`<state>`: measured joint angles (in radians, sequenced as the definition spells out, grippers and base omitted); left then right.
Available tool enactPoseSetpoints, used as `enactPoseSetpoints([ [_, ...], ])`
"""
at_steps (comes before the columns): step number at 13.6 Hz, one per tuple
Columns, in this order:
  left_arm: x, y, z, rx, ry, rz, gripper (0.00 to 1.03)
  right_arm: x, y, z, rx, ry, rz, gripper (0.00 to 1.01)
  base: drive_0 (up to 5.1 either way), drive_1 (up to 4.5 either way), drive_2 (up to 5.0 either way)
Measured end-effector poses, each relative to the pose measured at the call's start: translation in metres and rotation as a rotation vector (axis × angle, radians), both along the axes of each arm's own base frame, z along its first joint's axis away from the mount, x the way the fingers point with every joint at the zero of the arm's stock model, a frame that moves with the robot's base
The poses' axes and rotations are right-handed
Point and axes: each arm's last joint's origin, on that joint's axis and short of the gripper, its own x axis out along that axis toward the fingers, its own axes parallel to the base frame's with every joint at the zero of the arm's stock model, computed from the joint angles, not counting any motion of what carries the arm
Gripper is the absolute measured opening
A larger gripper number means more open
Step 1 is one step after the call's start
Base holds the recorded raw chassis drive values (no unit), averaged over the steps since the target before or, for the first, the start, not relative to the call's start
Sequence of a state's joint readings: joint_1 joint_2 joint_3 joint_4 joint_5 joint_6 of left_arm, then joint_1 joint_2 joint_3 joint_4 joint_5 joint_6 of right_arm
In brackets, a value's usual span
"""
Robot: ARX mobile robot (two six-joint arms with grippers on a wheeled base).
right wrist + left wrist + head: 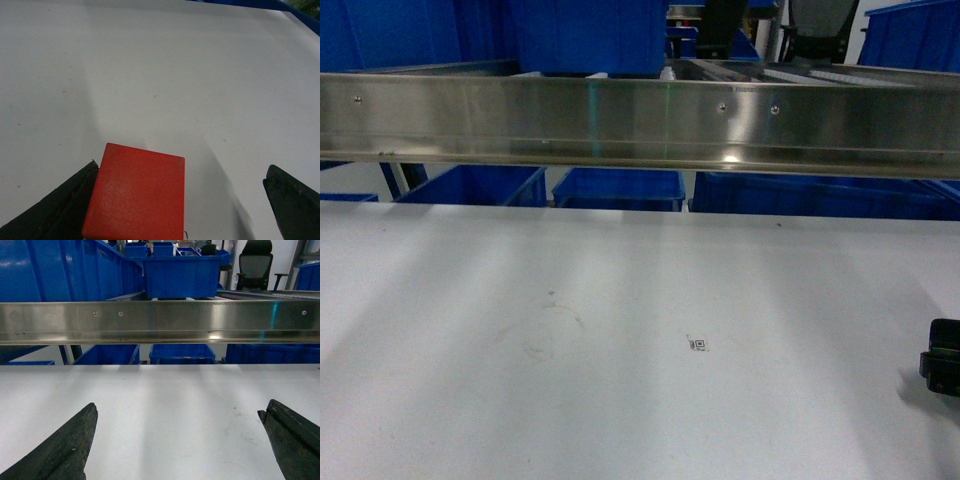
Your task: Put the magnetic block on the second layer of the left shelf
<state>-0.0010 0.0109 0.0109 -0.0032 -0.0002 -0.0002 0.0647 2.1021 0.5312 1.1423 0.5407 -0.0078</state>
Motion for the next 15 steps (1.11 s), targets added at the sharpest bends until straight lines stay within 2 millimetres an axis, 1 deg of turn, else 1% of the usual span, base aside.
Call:
enactPoseSetpoints([
  [2, 0.0, 0.0, 0.0, 0.0, 0.0, 0.0, 0.98, 0.004, -0.003, -0.007, 0.01, -0.013, 0.015, 0.98, 0.0, 0.0, 0.0],
  [3, 0.0, 0.0, 0.0, 0.0, 0.0, 0.0, 0.98, 0.006, -0.005, -0.009, 0.022, -0.026, 0.035, 0.91, 0.0, 0.0, 0.0],
  [4, 0.0, 0.0, 0.0, 0.0, 0.0, 0.0, 0.98, 0.007, -0.006, -0.011, 0.033, -0.04, 0.051, 0.79, 0.0, 0.0, 0.0],
  [7, 0.0, 0.0, 0.0, 0.0, 0.0, 0.0, 0.98, 0.004, -0.009, -0.015, 0.03, -0.049, 0.072, 0.46, 0.0, 0.0, 0.0],
  [8, 0.0, 0.0, 0.0, 0.0, 0.0, 0.0, 0.98, 0.002, -0.009, -0.015, 0.029, -0.044, 0.085, 0.37, 0.0, 0.0, 0.0],
  [10, 0.0, 0.0, 0.0, 0.0, 0.0, 0.0, 0.98, -0.004, -0.007, -0.014, 0.013, -0.024, 0.117, 0.35, 0.0, 0.0, 0.0],
  [12, 0.0, 0.0, 0.0, 0.0, 0.0, 0.0, 0.98, -0.014, 0.003, -0.005, -0.004, -0.007, 0.176, 0.35, 0.0, 0.0, 0.0],
  [13, 0.0, 0.0, 0.0, 0.0, 0.0, 0.0, 0.98, -0.022, 0.011, 0.008, -0.006, -0.034, 0.225, 0.35, 0.0, 0.0, 0.0],
  [14, 0.0, 0.0, 0.0, 0.0, 0.0, 0.0, 0.98, -0.028, 0.019, 0.026, -0.005, -0.09, 0.267, 0.35, 0.0, 0.0, 0.0],
  [15, 0.0, 0.0, 0.0, 0.0, 0.0, 0.0, 0.98, -0.039, 0.029, 0.053, 0.001, -0.171, 0.325, 0.34, 0.0, 0.0, 0.0],
])
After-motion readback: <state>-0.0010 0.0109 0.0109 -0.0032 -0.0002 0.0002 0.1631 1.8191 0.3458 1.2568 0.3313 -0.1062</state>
